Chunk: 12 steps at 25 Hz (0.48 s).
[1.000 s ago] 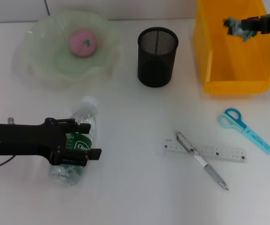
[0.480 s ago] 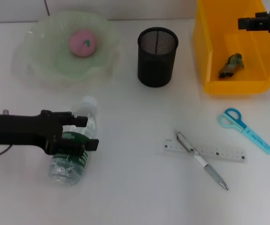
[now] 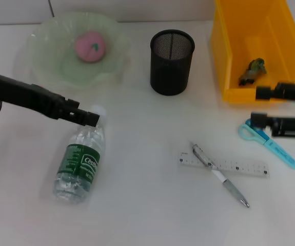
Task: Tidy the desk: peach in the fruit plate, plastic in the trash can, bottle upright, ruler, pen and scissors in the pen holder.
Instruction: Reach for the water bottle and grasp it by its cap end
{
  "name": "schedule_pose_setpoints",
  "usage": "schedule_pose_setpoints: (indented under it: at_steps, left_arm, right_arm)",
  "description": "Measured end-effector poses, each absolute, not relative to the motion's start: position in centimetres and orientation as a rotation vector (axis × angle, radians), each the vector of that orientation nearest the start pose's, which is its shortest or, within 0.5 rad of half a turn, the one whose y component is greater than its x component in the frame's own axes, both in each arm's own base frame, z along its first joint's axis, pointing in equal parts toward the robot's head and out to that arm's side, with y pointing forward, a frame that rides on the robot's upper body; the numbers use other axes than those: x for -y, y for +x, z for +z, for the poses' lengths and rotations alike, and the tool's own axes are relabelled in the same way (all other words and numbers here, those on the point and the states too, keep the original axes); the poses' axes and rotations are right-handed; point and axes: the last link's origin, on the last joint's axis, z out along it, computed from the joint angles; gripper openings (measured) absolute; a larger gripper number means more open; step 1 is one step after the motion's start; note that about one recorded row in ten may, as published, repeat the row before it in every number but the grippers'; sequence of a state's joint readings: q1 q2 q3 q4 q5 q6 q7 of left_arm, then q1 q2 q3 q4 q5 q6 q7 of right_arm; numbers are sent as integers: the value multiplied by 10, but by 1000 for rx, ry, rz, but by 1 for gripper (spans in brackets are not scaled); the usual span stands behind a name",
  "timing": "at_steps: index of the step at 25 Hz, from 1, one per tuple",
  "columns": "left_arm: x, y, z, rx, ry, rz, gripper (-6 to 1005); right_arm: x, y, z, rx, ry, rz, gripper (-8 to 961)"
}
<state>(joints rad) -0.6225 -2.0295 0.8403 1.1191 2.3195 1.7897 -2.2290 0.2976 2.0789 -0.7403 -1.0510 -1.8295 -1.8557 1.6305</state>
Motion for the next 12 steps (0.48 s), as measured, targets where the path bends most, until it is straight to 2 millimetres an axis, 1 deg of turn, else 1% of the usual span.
schedule_pose_setpoints:
  at_steps: [1, 2, 3, 4, 5, 7, 8, 10, 11, 12]
  left_arm:
    - [-348, -215, 57, 1179, -2778, -93, 810]
    - [-356, -200, 50, 1252, -2738, 51, 809]
    - [-360, -195, 45, 1288, -2708, 126, 809]
    - [-360, -195, 45, 1288, -2708, 126, 809]
    - [-362, -190, 42, 1314, -2687, 173, 808]
    - [-371, -171, 29, 1346, -2624, 290, 808]
    - [-376, -166, 24, 1351, -2583, 317, 807]
    - [-376, -166, 24, 1351, -2583, 317, 807]
    - [-384, -162, 19, 1367, -2521, 318, 806]
    - [-385, -162, 18, 1375, -2508, 312, 806]
  right_arm:
    - [-274, 258, 65, -655, -2743, 841, 736]
    - [-271, 263, 57, -679, -2746, 875, 738]
    - [-269, 268, 47, -701, -2750, 914, 740]
    - [-269, 268, 47, -701, -2750, 914, 752]
    - [-270, 271, 38, -712, -2758, 927, 765]
    - [-270, 272, 35, -709, -2762, 929, 790]
    - [-270, 273, 31, -690, -2759, 932, 802]
    - [-270, 273, 27, -656, -2758, 933, 802]
    - [-270, 273, 27, -656, -2758, 933, 802]
    - [-269, 273, 26, -643, -2760, 934, 802]
